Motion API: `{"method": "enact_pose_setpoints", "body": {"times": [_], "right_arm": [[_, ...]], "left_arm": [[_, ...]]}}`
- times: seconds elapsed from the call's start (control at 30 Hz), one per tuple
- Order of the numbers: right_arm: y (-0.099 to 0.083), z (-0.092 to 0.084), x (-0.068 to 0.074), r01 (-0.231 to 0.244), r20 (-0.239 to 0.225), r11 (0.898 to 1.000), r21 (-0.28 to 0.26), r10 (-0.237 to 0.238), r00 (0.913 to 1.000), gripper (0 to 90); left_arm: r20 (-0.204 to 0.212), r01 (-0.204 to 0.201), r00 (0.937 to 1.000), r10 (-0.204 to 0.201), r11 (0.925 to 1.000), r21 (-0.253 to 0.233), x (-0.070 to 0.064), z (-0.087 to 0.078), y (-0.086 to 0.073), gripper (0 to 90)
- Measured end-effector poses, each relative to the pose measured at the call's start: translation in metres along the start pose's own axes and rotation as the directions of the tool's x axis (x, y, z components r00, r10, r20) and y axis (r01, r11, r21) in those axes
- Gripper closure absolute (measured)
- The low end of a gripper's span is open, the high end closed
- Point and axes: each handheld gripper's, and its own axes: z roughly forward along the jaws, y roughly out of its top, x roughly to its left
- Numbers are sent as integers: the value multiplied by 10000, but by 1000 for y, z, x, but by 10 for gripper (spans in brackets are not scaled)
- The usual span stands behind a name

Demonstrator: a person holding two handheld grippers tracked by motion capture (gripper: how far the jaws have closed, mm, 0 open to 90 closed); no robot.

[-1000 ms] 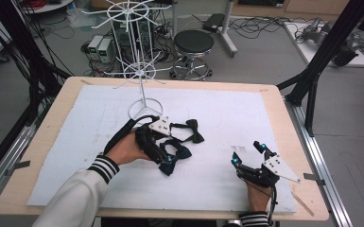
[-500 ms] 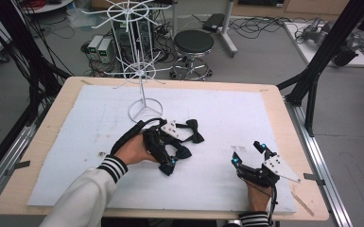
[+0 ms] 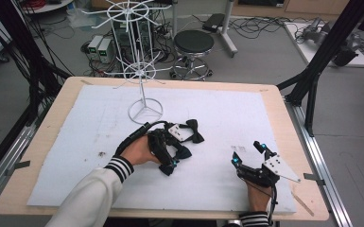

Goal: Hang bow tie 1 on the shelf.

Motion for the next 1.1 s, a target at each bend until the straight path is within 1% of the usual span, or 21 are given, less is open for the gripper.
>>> {"method": "enact_pose_setpoints", "body": {"times": [0.07,0.13,0.2,0.27,0.33,0.4,0.63,0.73,0.77,0.9,0.97,1.1], "right_arm": [[0,0,0,-1,-6,10000,-5,1,10000,109],[0,0,0,0,-3,10000,-4,0,10000,109],[0,0,0,4,-4,10000,-7,-4,10000,109],[0,0,0,4,-5,10000,-4,-4,10000,109],[0,0,0,-4,-6,10000,-4,4,10000,109],[0,0,0,-4,-3,10000,-2,4,10000,109],[0,0,0,-9,-4,10000,1,9,10000,109],[0,0,0,-7,-3,10000,-1,7,10000,108],[0,0,0,-2,-8,10000,-9,2,10000,109],[0,0,0,-23,-9,10000,-5,23,10000,109],[0,0,0,-34,-14,10000,-4,34,10000,109],[0,0,0,5,-5,10000,-3,-5,10000,108]], "left_arm": [[24,57,10000,-57,9999,102,0,3,0,264],[4,-12,10000,12,9996,283,0,6,0,275],[57,53,10000,-55,9994,350,-1,9,0,283],[60,12,10000,-15,9990,449,0,11,0,286],[115,116,9999,-123,9982,581,1,13,0,299],[131,109,9998,-118,9977,669,1,15,0,308],[190,131,9997,-147,9966,811,-1,17,1,369],[220,173,9996,-194,9958,900,-2,17,1,409],[258,269,9992,-295,9951,953,-2,17,1,418],[333,399,9985,-439,9927,1138,-4,20,1,468],[317,630,9972,-671,9913,1157,-5,21,1,491],[311,903,9950,-950,9879,1263,-6,21,2,545]]}}
